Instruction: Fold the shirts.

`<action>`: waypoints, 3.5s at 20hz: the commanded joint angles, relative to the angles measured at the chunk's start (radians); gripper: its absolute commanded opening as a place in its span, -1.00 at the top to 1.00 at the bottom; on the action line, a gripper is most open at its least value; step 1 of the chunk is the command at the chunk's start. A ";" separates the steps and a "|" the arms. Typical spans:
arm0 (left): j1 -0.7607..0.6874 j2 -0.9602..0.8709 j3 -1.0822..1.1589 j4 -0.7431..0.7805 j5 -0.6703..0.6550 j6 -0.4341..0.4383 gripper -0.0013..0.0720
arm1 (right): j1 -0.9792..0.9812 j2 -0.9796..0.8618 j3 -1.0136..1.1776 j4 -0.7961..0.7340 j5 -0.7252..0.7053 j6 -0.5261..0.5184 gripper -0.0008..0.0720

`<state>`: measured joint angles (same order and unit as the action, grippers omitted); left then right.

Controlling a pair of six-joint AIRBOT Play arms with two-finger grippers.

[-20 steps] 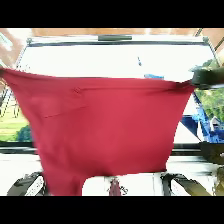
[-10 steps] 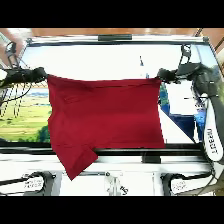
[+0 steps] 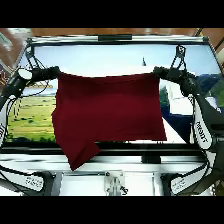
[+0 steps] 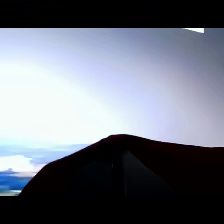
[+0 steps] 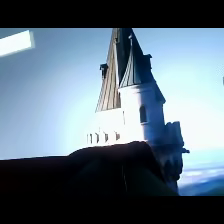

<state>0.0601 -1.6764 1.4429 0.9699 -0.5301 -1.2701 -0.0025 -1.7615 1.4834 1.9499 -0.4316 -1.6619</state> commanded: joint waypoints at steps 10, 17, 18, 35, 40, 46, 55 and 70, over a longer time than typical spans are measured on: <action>0.051 0.018 0.030 0.096 -0.674 0.002 0.89 | -0.062 0.051 0.000 -0.087 -0.573 -0.004 0.75; 0.058 0.017 0.030 0.149 -0.793 0.003 0.89 | -0.064 0.044 0.000 -0.159 -0.775 -0.022 0.75; 0.058 0.014 0.030 0.149 -0.807 0.001 0.89 | -0.064 0.044 0.000 -0.154 -0.779 -0.023 0.75; 0.058 -0.002 0.023 0.283 -0.999 -0.017 0.89 | -0.082 -0.007 0.000 -0.220 -0.869 0.012 0.75; 0.058 -0.037 0.023 0.279 -0.999 -0.064 0.88 | -0.081 -0.006 0.000 -0.188 -0.880 0.013 0.50; 0.077 0.047 0.031 0.280 -1.061 -0.098 -0.40 | -0.119 0.121 0.003 -0.322 -1.042 -0.004 -0.33; 0.245 0.621 -0.734 0.135 -0.890 -0.109 -0.35 | -0.395 0.422 -0.199 -0.252 -1.063 -0.032 -0.33; 0.144 0.592 -1.034 0.043 -0.668 -0.039 -0.31 | -0.398 0.426 -0.268 -0.179 -1.011 -0.070 -0.33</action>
<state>0.2443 -1.0416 0.4171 1.0451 -1.2705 -1.3128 -0.3996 -1.3361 1.2163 1.7676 -1.4460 -1.7317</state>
